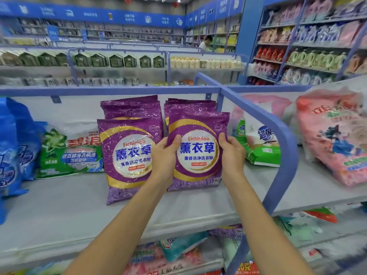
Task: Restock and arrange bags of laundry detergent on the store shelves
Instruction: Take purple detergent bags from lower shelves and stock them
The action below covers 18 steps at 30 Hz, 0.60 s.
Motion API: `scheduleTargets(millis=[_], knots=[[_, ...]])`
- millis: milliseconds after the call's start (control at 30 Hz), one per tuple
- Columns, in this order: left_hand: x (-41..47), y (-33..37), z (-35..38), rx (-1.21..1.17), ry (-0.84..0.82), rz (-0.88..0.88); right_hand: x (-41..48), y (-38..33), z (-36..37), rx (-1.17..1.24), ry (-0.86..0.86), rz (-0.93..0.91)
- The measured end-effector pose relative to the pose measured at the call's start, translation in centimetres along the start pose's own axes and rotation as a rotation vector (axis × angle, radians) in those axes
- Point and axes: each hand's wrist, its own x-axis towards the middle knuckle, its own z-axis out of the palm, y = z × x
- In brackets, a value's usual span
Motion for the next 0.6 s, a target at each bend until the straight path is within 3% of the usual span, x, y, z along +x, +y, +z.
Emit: scheduleTargets(millis=[200,333,500,600], knots=[[1.3,-1.0,1.8,-0.008,0.189,0.118,1.4,0.2,1.4,0.028,0.021,0.022],[1.3,-1.5,1.4,0.028,0.252,0.212,-0.1,1.3,-0.6,-0.088,-0.081,-0.04],[-1.0,-2.0,0.8,0.18,0.193,0.255,-2.9,4.9,-4.5,-0.447,-0.344,-0.085],[-3.2,-3.7,-0.8,0.423,0.089,0.249,-3.3,5.8,-5.2,-0.659,-0.372,-0.131]])
